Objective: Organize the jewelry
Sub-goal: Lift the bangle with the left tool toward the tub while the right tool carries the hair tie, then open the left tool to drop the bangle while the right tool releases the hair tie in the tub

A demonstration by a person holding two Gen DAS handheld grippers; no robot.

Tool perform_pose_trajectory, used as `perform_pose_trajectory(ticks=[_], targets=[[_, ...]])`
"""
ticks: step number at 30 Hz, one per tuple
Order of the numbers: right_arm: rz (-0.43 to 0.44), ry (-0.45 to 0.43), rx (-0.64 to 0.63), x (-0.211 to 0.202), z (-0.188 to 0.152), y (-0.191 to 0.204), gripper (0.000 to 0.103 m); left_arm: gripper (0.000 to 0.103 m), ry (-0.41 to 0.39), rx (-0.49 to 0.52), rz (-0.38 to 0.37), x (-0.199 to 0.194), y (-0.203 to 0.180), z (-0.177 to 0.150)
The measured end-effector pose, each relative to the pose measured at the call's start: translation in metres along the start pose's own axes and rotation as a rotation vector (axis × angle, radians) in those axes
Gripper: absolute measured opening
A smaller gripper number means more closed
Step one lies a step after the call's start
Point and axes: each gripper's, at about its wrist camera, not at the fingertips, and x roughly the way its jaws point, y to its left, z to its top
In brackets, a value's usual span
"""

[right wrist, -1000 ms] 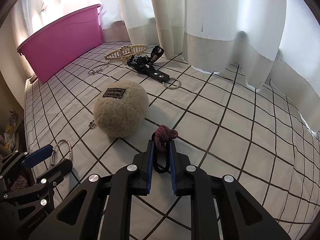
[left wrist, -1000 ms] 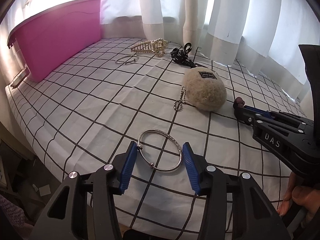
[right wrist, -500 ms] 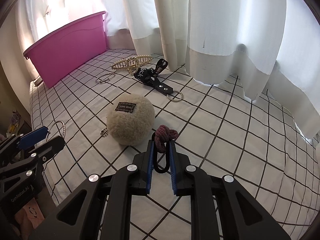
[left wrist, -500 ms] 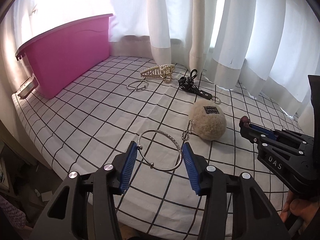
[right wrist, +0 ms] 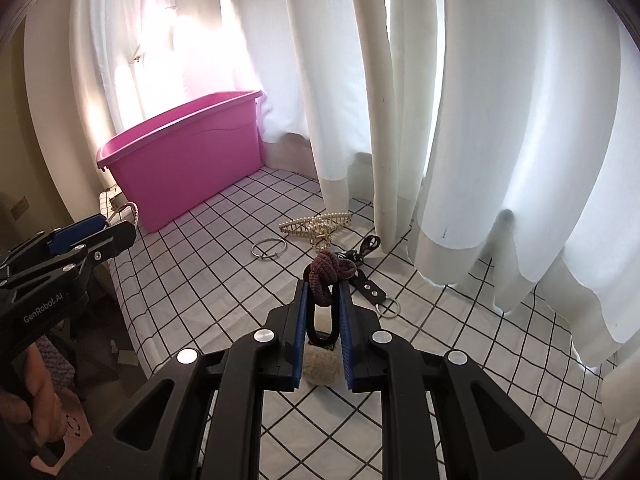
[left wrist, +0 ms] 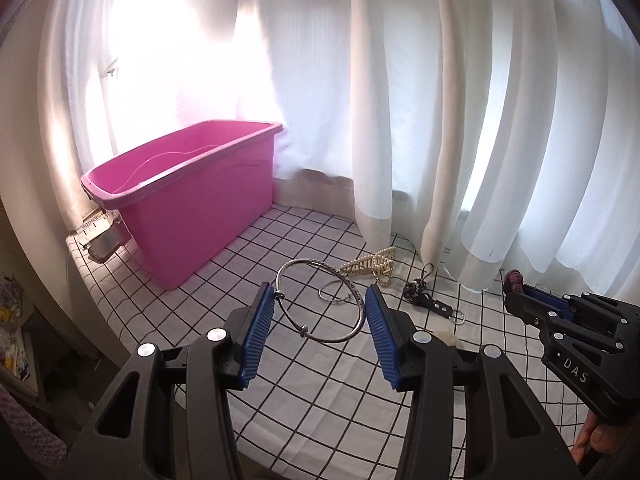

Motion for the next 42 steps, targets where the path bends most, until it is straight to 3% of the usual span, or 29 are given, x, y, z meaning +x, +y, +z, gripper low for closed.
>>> perform_pose_trajectory(ticks=[14, 24, 33, 42], targets=[[0.078, -0.154, -0.049, 0.038, 0.146, 0.104, 0.015, 0.046, -0.14, 0.0, 0.002, 0.016, 0.115, 0.12], [0.186, -0.172, -0.035, 0.111, 0.245, 0.182, 0.015, 0.046, -0.13, 0.003, 0.016, 0.073, 0.209, 0.187], [0.222, -0.034, -0.059, 0.193, 0.29, 0.226, 0.015, 0.046, -0.007, -0.055, 0.011, 0.134, 0.268, 0.192], [0.256, 0.266, 0.025, 0.292, 0.288, 0.23, 0.015, 0.046, 0.17, -0.141, 0.013, 0.185, 0.298, 0.188]])
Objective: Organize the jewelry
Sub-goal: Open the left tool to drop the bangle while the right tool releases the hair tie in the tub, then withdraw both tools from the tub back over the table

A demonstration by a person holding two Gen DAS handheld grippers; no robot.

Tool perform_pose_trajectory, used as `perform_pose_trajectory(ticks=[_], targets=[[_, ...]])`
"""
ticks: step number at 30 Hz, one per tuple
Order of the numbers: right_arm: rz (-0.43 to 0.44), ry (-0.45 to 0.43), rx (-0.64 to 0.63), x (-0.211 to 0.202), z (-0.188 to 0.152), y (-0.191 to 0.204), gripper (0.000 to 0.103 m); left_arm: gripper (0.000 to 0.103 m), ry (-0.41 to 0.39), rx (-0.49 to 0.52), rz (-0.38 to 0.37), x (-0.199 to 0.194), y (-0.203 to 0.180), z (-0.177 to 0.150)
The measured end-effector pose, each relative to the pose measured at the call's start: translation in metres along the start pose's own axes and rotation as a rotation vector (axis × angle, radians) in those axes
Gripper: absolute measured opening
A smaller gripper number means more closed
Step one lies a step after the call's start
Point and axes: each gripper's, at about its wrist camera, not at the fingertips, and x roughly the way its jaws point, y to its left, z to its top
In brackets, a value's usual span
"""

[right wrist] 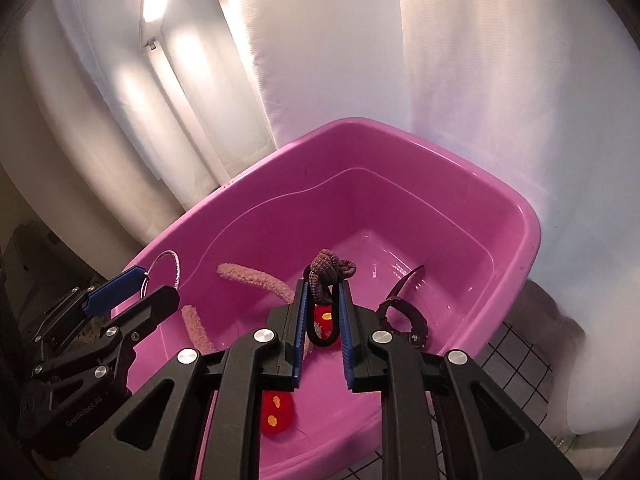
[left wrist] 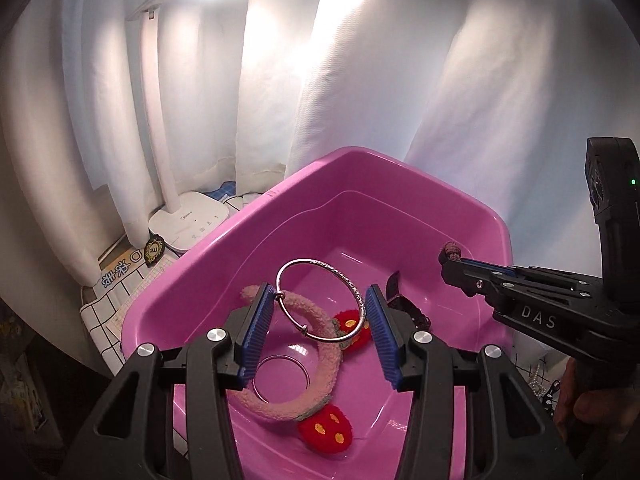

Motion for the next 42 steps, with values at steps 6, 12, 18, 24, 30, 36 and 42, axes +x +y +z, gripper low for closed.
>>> perform_pose_trajectory(ticks=[6, 12, 18, 24, 30, 36, 42], targets=[[-0.043, 0.071, 0.048, 0.025, 0.008, -0.01, 0.016, 0.047, 0.089, -0.037, -0.022, 0.017, 0.012, 0.002], [-0.085, 0.074, 0.03, 0.028, 0.017, -0.005, 0.038, 0.061, 0.115, -0.042, -0.003, 0.021, 0.017, 0.001], [-0.084, 0.07, 0.063, 0.027, 0.019, -0.011, 0.053, 0.077, 0.093, -0.032, 0.014, 0.014, 0.017, 0.004], [-0.088, 0.075, 0.081, 0.027, 0.018, -0.014, 0.056, 0.088, 0.089, -0.023, 0.04, 0.009, 0.017, 0.003], [-0.081, 0.072, 0.085, 0.023, 0.015, -0.012, 0.06, 0.095, 0.084, -0.015, 0.061, 0.001, 0.019, 0.002], [-0.08, 0.066, 0.079, 0.018, 0.014, -0.007, 0.062, 0.096, 0.102, -0.025, 0.075, -0.004, 0.021, -0.002], [-0.09, 0.054, 0.077, 0.011, 0.013, -0.004, 0.067, 0.096, 0.098, -0.048, 0.076, -0.013, 0.026, -0.005]])
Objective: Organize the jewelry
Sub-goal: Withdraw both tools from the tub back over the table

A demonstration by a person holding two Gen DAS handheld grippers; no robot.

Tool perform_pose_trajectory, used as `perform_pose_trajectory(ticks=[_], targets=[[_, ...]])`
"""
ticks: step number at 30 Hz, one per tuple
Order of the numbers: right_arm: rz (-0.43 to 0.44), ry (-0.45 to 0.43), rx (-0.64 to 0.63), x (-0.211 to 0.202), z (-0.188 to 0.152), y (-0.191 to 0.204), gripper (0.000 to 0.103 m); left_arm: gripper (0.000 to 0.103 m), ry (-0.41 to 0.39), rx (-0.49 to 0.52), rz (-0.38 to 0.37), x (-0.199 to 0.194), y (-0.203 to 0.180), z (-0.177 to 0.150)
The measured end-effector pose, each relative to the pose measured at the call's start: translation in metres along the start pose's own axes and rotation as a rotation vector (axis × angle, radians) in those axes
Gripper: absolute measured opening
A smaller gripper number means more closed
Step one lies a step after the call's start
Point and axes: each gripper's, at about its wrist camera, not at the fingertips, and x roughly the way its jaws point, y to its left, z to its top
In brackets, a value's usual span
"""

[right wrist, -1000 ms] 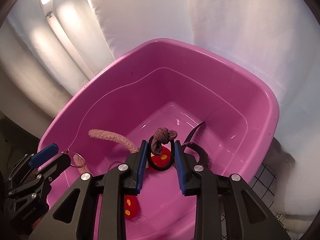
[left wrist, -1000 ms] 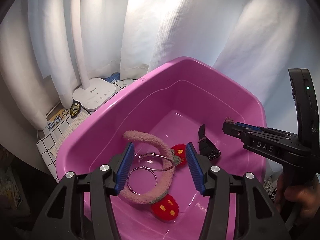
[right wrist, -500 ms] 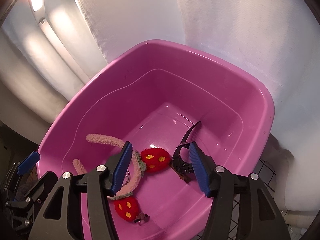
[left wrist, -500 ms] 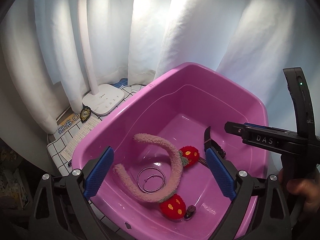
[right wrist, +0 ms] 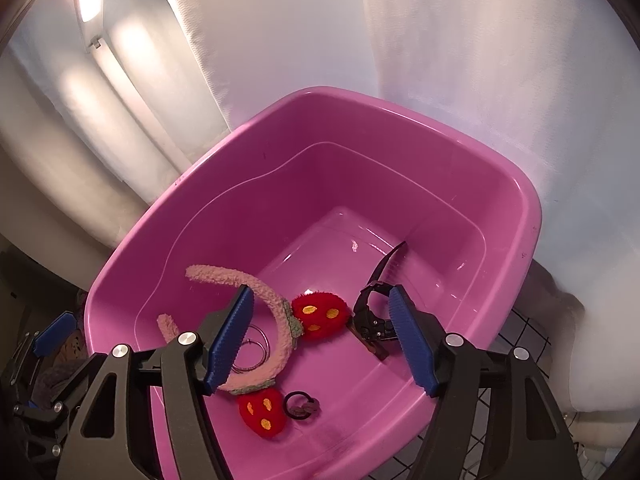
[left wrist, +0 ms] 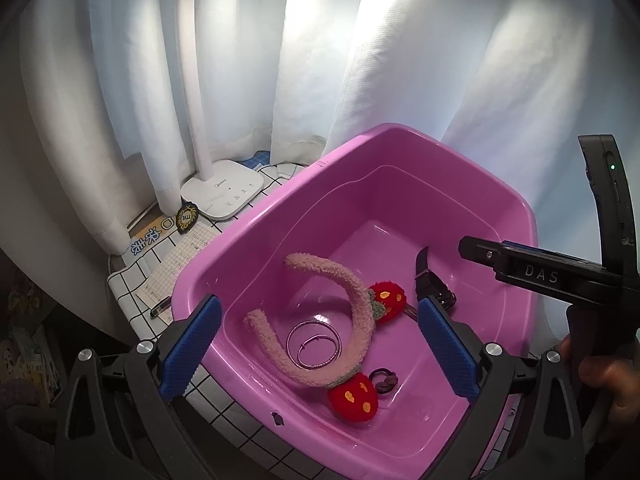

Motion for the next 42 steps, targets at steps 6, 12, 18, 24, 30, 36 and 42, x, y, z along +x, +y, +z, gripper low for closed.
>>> perform_pose_trajectory(ticks=[6, 12, 18, 24, 30, 36, 42], targets=[[-0.013, -0.005, 0.008, -0.009, -0.004, 0.001, 0.072, 0.097, -0.006, -0.007, 0.0, -0.009, 0.003, -0.002], [-0.029, -0.013, 0.011, -0.021, -0.014, 0.0, 0.073, 0.097, 0.002, 0.01, -0.012, -0.017, 0.002, -0.007], [-0.043, -0.046, 0.011, -0.043, -0.03, 0.001, 0.074, 0.097, -0.025, 0.024, 0.028, -0.032, -0.003, -0.015], [-0.058, -0.117, 0.017, -0.08, -0.062, 0.002, 0.074, 0.097, -0.066, 0.038, 0.036, -0.054, -0.012, -0.027], [-0.054, -0.166, 0.032, -0.115, -0.111, -0.006, 0.075, 0.097, -0.075, 0.058, 0.023, -0.074, -0.03, -0.044], [-0.058, -0.215, 0.066, -0.159, -0.171, -0.029, 0.075, 0.097, -0.073, 0.087, -0.021, -0.094, -0.063, -0.067], [-0.104, -0.249, 0.144, -0.205, -0.243, -0.075, 0.075, 0.097, -0.085, 0.147, -0.08, -0.115, -0.105, -0.099]])
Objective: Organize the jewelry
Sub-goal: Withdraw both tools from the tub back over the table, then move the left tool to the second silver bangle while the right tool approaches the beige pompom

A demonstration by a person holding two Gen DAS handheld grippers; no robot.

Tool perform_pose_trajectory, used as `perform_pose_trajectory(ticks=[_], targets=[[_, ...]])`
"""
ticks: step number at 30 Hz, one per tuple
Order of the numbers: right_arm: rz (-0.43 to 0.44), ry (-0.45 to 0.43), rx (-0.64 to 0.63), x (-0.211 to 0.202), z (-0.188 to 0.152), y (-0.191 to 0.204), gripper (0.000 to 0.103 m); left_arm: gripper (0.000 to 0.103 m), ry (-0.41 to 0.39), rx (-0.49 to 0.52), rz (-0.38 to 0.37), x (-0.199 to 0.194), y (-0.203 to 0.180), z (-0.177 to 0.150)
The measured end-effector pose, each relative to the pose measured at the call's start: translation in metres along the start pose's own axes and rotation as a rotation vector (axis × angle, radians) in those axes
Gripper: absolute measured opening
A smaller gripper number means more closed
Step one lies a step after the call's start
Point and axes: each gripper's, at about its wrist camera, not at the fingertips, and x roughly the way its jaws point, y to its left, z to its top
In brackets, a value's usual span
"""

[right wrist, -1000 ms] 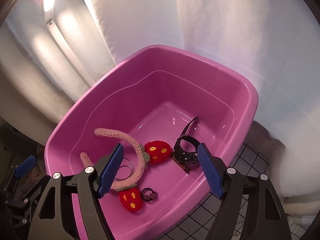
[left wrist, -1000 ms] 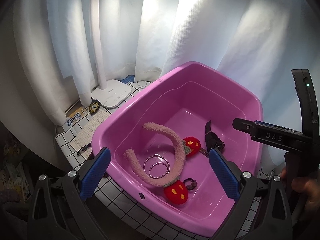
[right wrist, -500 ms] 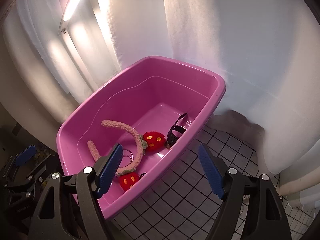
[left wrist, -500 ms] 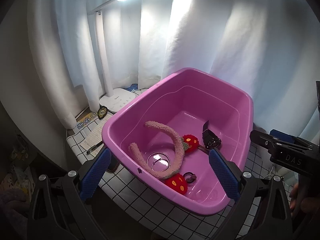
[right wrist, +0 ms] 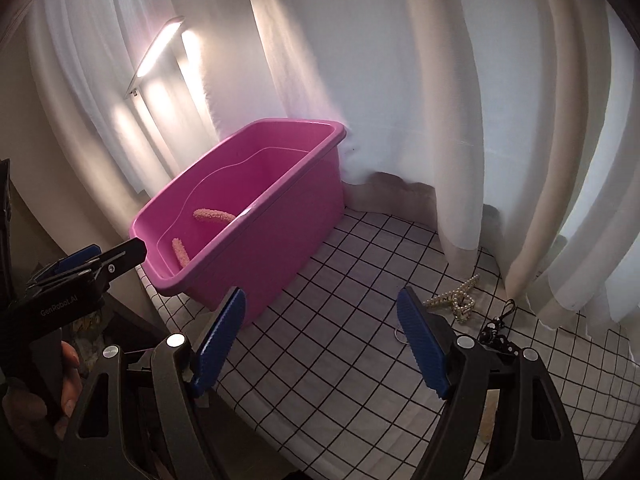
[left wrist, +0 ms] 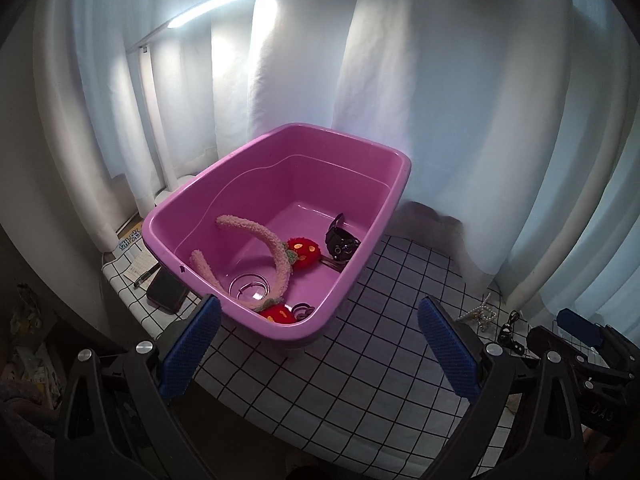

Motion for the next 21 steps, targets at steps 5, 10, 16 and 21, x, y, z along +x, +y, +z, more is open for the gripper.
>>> perform_pose_trajectory(ticks=[5, 10, 16, 21], targets=[[-0.087, 0.011, 0.086, -0.036, -0.05, -0.063, 0.075, 0.097, 0.023, 0.023, -0.06, -0.006, -0.039, -0.029], [-0.156, 0.057, 0.161, -0.057, -0.1, -0.117, 0.075, 0.097, 0.079, 0.029, -0.094, 0.001, -0.074, -0.063], [-0.164, 0.085, 0.215, -0.06, -0.139, -0.154, 0.075, 0.097, 0.137, 0.044, -0.095, 0.016, -0.107, -0.098], [-0.146, 0.094, 0.228, -0.047, -0.152, -0.164, 0.075, 0.097, 0.168, 0.087, -0.088, 0.037, -0.129, -0.11]])
